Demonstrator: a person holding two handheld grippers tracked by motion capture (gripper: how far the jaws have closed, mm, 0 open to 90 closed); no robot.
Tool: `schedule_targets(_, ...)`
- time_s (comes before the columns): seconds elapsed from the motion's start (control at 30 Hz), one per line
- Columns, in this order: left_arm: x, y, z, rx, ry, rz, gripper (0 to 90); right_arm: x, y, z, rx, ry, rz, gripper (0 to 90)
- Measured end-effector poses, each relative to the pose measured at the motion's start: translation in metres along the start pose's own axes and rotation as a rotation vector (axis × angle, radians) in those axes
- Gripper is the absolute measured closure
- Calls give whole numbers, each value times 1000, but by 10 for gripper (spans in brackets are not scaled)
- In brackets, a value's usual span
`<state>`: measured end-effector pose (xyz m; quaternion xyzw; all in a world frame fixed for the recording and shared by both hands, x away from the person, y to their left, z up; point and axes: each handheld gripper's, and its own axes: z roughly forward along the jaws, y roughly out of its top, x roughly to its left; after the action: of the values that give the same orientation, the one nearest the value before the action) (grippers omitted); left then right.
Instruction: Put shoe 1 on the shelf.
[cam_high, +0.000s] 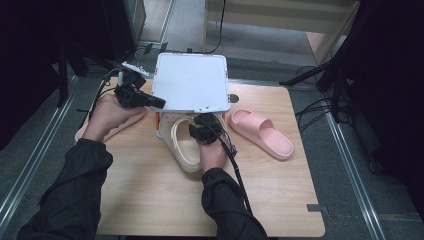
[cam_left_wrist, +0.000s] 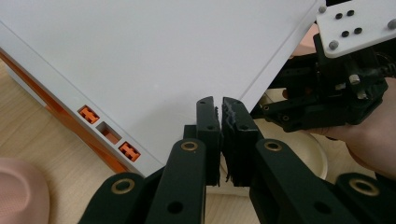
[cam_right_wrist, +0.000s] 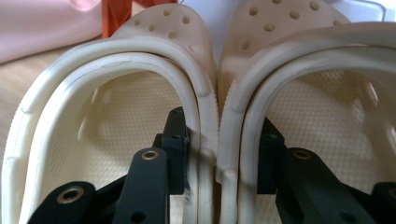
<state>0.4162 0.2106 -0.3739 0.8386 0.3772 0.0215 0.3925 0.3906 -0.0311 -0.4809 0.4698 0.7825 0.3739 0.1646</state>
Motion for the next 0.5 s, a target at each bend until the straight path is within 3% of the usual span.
schedule_targets(0.13,0,0,0,1,1,-2,857,3,-1,5,-3,-21,2,653)
schedule_targets(0.27,0,0,-1,2,3,-1,856,-2,-2,5,7,5,36,636)
schedule_targets(0.5,1,-1,-1,1,5,-2,856,-3,-5,-4,-29,25,34,564)
